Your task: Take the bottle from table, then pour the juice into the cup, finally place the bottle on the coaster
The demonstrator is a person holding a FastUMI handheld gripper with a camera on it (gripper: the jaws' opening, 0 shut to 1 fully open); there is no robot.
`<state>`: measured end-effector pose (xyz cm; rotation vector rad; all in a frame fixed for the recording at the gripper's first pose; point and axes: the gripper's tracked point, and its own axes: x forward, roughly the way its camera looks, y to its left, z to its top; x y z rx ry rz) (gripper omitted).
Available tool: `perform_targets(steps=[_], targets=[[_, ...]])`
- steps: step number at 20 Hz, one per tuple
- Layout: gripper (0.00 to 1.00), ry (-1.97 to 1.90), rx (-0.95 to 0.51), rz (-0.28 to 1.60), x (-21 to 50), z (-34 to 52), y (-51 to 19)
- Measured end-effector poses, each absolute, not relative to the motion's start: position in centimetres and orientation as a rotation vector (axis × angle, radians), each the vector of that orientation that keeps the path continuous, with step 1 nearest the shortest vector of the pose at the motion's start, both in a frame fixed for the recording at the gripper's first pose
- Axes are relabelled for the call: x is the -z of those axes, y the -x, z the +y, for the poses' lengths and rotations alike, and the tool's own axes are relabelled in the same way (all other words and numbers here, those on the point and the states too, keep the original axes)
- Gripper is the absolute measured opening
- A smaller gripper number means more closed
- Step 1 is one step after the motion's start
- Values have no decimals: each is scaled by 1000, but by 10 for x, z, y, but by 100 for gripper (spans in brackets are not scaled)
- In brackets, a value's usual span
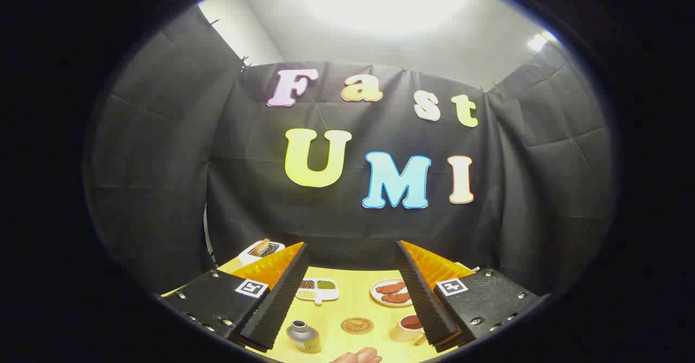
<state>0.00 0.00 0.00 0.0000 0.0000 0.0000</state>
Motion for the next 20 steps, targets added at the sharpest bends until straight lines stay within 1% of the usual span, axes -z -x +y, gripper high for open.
perform_targets(steps=[5, 11, 15, 20], targets=[[97, 18, 53, -1, 1, -1, 7], [97, 4, 34, 25, 9, 11, 5], [97, 40, 55, 43, 19, 15, 1], [97, 60, 44, 53, 42, 29, -6]])
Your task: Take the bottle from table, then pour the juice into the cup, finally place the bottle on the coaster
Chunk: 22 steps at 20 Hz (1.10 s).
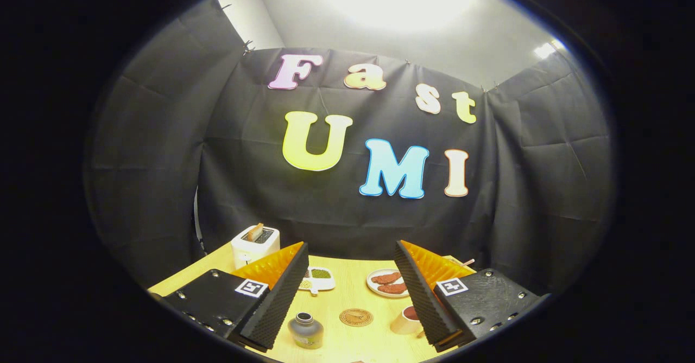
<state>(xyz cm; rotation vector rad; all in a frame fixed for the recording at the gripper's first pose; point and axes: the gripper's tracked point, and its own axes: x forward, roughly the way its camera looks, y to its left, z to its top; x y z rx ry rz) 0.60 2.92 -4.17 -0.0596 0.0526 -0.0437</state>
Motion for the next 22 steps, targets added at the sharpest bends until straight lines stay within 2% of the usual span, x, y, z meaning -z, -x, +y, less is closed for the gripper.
perform_targets(steps=[22], targets=[[98, -75, -53, 110, 231, 91, -37]])
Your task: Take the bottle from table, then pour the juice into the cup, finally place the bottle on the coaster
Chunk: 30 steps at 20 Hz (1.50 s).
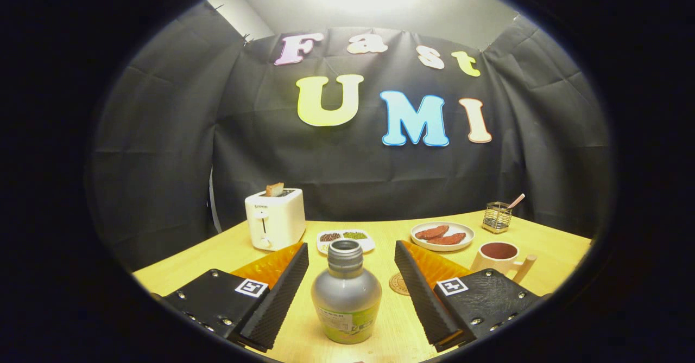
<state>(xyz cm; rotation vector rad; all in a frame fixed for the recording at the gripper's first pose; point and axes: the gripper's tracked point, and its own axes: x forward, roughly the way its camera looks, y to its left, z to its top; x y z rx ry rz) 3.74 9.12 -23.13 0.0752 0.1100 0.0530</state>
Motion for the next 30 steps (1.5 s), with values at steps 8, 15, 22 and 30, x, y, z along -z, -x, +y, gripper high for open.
perform_targets(steps=[8, 15, 22, 30], targets=[[98, -52, -46, 121, 271, 93, -40], [86, -37, -74, 112, 277, 104, -38], [79, -54, -52, 113, 260, 89, -36], [79, -179, 3, 93, 232, 52, -51]])
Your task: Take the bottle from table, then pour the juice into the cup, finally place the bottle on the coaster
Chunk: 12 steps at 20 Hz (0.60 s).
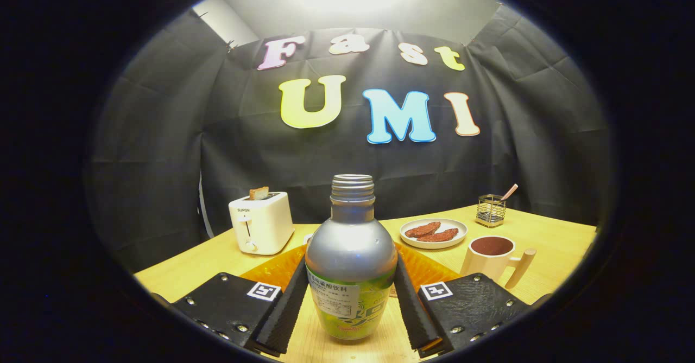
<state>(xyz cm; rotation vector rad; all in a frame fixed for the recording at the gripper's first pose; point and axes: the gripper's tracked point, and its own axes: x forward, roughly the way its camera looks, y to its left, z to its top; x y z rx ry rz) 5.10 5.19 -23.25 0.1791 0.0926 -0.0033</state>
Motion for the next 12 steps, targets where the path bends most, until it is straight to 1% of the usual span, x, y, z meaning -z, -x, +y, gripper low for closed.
perform_targets(steps=[5, 12], targets=[[79, -277, 74, 136, 236, 23, -65], [78, -626, 80, 126, 237, -2, -80]])
